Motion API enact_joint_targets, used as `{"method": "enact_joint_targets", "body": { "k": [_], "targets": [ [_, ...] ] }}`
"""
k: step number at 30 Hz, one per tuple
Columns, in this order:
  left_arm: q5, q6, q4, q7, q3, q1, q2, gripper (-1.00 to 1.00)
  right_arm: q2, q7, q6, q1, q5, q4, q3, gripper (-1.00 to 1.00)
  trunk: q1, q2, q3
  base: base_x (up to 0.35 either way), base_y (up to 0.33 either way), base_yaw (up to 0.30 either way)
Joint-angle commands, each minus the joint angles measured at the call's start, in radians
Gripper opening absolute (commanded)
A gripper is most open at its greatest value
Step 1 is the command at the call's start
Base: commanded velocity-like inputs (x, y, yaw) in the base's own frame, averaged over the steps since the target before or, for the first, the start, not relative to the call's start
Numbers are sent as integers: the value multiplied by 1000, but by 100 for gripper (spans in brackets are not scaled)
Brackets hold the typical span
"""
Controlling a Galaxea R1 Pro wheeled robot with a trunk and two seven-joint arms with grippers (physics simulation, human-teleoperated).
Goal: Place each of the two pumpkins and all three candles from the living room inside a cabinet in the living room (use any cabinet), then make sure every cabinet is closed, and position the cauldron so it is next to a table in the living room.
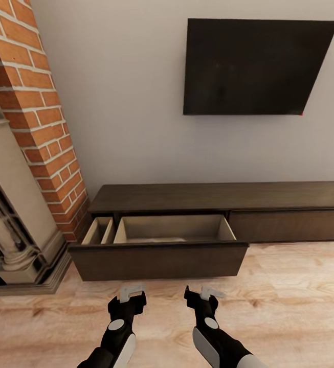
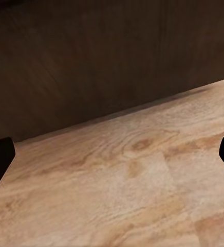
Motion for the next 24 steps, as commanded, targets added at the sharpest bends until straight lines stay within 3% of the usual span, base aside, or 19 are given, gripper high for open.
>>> {"method": "enact_joint_targets", "body": {
  "k": [1,24],
  "targets": [
    [7,3,-1,7,-2,-1,0,100,-1,-5,-7,-1,-10,0,8,100,0,0,-1,232,100,0],
    [8,0,1,10,-2,-1,1,100,-5,-4,-11,0,-10,0,10,100,0,0,-1,209,89,0]
  ]
}}
